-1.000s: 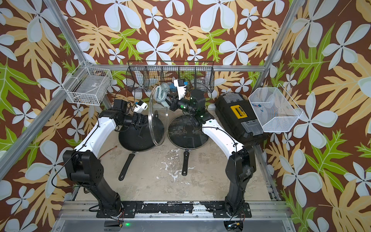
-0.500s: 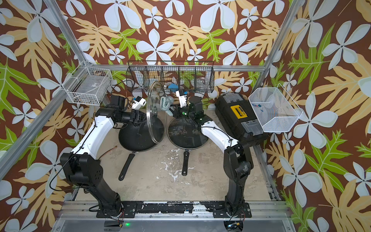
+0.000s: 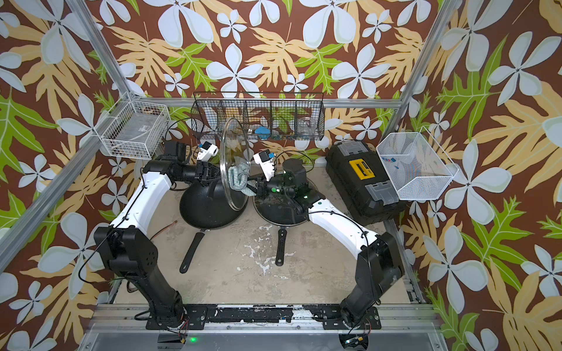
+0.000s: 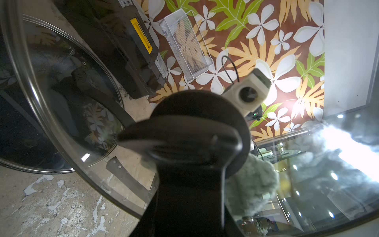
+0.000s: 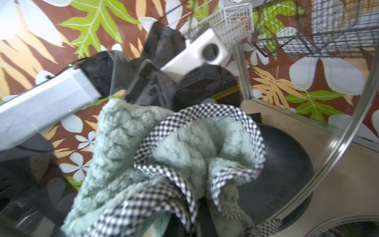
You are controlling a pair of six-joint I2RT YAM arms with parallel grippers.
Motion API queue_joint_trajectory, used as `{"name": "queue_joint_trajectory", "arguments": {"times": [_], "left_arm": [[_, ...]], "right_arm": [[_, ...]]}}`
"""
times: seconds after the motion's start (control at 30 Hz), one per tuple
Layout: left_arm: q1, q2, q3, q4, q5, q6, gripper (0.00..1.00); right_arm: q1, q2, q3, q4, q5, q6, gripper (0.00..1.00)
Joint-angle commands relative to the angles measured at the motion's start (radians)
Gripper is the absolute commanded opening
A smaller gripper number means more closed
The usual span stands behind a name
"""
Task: Wipe the pot lid with a cloth
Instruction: Wipe the pot lid.
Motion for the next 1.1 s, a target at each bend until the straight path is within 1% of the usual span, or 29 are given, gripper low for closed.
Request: {"name": "queue_joint_trajectory", "arguments": {"times": [0.0, 0.07, 0.17, 0.43, 0.63, 0.8, 0.93, 1.07], "left_arm": [[0.004, -0.002, 0.011, 0.059, 0.143, 0.025, 0.0], [0.004, -0.002, 0.009, 0.059, 0.142, 0.026, 0.0], [0.004, -0.002, 0.012, 0.058, 0.142, 0.026, 0.0], [0.004, -0.016, 0.024, 0.072, 0.15, 0.002, 0.0], [0.004, -0.032, 0.003, 0.073, 0.167, 0.001, 0.0], [0.004, -0.048, -0.015, 0.072, 0.168, 0.005, 0.0], [0.004, -0.063, -0.037, 0.073, 0.165, 0.008, 0.0], [0.003, -0.072, -0.061, 0.073, 0.162, 0.017, 0.0]], "right_arm": [[0.009, -0.038, -0.004, 0.076, -0.076, 0.017, 0.0], [0.015, -0.053, -0.004, 0.092, -0.092, 0.032, 0.0], [0.025, -0.056, -0.003, 0.067, -0.095, 0.023, 0.0], [0.023, -0.026, -0.134, 0.063, 0.015, -0.003, 0.0], [-0.032, 0.062, -0.143, 0.108, 0.053, 0.027, 0.0], [-0.074, 0.186, -0.008, 0.063, 0.068, 0.007, 0.0], [-0.095, 0.28, 0.185, -0.016, 0.064, -0.029, 0.0], [-0.098, 0.333, 0.357, -0.091, 0.045, -0.067, 0.0]]}}
